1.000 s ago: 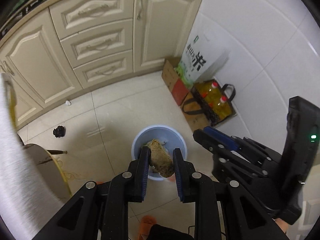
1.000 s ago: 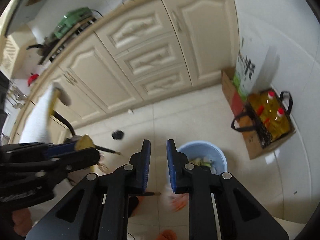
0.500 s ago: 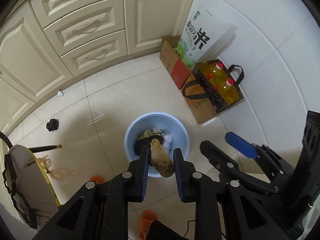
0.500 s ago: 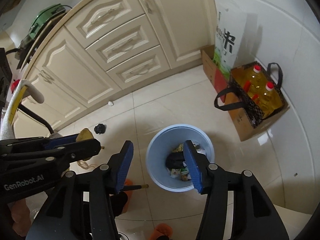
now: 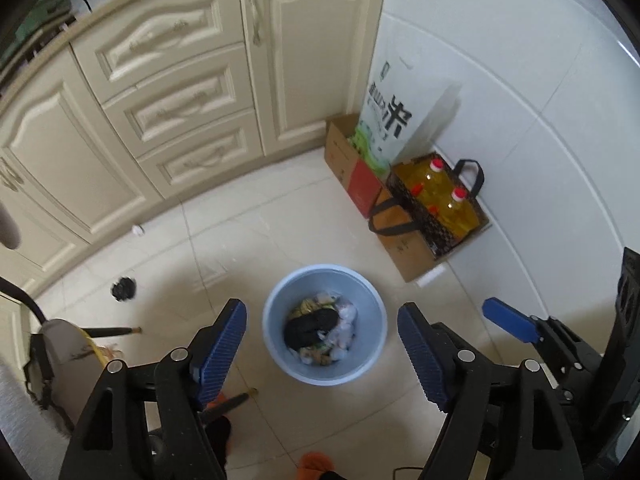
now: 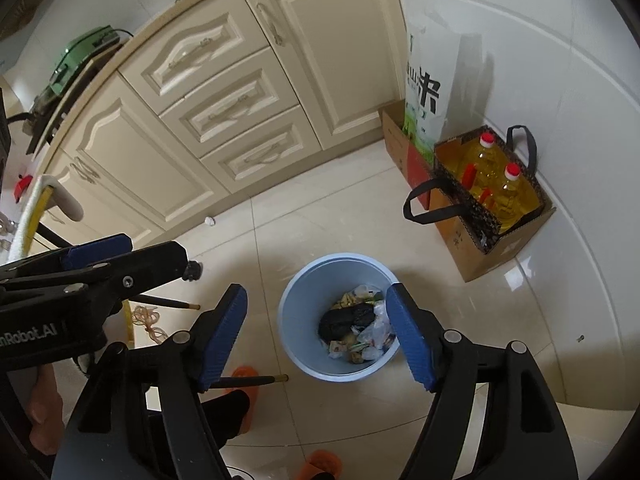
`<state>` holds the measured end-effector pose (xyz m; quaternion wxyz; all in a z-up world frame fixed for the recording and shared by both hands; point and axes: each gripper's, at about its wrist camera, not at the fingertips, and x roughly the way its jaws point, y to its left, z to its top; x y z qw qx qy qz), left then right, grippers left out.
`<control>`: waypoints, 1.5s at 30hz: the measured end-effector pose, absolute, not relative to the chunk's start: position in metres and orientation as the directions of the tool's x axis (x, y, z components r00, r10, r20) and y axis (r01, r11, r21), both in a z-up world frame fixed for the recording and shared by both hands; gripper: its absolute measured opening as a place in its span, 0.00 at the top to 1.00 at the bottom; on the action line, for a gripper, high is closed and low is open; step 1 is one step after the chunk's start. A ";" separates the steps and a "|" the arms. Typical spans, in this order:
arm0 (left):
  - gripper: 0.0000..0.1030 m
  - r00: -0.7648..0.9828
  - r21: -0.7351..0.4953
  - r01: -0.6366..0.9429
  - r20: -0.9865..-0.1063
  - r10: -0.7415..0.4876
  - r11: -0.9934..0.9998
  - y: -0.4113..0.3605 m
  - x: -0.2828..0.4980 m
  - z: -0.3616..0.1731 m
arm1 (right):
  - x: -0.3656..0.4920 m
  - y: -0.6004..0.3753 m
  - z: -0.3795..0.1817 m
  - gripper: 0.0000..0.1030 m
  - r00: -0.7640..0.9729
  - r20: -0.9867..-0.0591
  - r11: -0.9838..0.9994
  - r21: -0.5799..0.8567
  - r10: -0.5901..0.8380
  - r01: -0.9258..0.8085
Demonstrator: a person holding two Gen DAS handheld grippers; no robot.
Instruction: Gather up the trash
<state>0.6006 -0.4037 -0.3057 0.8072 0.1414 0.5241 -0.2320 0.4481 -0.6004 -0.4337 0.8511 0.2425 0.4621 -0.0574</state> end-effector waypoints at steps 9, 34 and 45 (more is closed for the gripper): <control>0.20 0.554 0.082 0.434 -0.809 -0.194 0.897 -0.329 0.502 -0.228 | 0.414 -0.565 -0.377 0.17 0.611 -0.778 0.893 0.370 0.148 0.255; 0.01 0.886 0.039 0.318 -0.369 -0.282 0.947 -0.049 -0.024 -0.059 | 0.160 -0.392 -0.137 0.00 0.903 -0.430 0.969 0.228 0.012 0.096; 0.01 0.935 0.048 0.252 -0.269 -0.231 0.966 0.000 -0.144 -0.056 | 0.101 -0.341 -0.094 0.00 0.946 -0.323 0.984 0.176 0.029 0.029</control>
